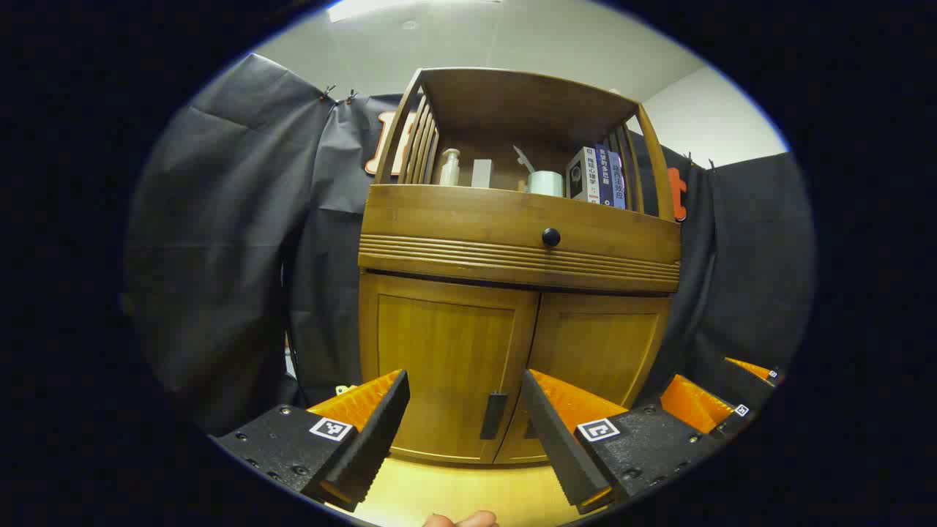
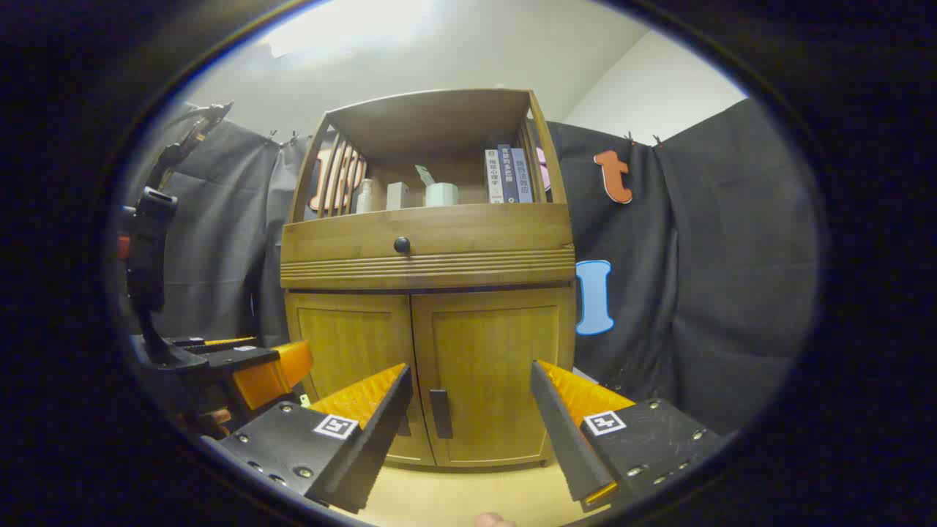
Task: Open the right door of the double-door shoe cabinet with the right hand, and open the left door with the left hand.
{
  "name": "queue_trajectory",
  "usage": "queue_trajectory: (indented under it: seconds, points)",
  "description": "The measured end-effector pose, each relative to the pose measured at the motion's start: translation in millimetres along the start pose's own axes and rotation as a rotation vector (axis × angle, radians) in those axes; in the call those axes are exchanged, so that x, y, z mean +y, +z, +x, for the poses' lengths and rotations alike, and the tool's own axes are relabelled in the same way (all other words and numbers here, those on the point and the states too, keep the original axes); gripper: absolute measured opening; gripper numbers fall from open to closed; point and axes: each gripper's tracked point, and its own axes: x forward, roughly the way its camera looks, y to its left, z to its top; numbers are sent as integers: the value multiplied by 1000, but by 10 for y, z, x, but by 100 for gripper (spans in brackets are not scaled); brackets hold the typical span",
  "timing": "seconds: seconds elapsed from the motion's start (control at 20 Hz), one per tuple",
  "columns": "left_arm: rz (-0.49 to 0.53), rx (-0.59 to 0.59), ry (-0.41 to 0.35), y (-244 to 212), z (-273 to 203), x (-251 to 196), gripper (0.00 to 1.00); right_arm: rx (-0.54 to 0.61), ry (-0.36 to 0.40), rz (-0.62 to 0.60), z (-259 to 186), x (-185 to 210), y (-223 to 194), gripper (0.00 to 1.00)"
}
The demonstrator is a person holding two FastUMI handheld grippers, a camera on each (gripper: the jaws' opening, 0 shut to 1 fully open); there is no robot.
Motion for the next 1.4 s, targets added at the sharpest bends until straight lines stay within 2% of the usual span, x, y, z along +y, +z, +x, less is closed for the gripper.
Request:
queue_trajectory:
  seconds: [0.3,0.35,0.45,0.55,0.6,0.8,0.85,0.9,1.35,1.4]
  points:
    - [12,-17,-16,51,-33,8,92,-5,-9,-12,-54,37,20,95]
    - [7,-24,-26,69,-35,1,96,-6,-8,-14,-64,37,12,95]
    - [-2,-43,-40,117,-68,-4,92,-6,-3,-14,-79,69,7,95]
    - [5,-53,-41,133,-87,6,95,-6,-1,-16,-87,93,-3,95]
    - [8,-55,-38,138,-86,14,92,-6,0,-19,-83,108,3,95]
    - [7,-54,-14,158,-41,126,92,-13,5,-24,-88,151,13,95]
    - [5,-54,-9,145,-49,138,95,-13,7,-25,-94,156,4,95]
    - [1,-55,-7,147,-47,151,92,-12,8,-25,-89,167,1,95]
    - [-1,-94,31,263,-42,381,92,42,33,-16,97,316,-257,95]
    - [1,-98,43,276,-37,443,95,48,34,-19,171,331,-293,95]
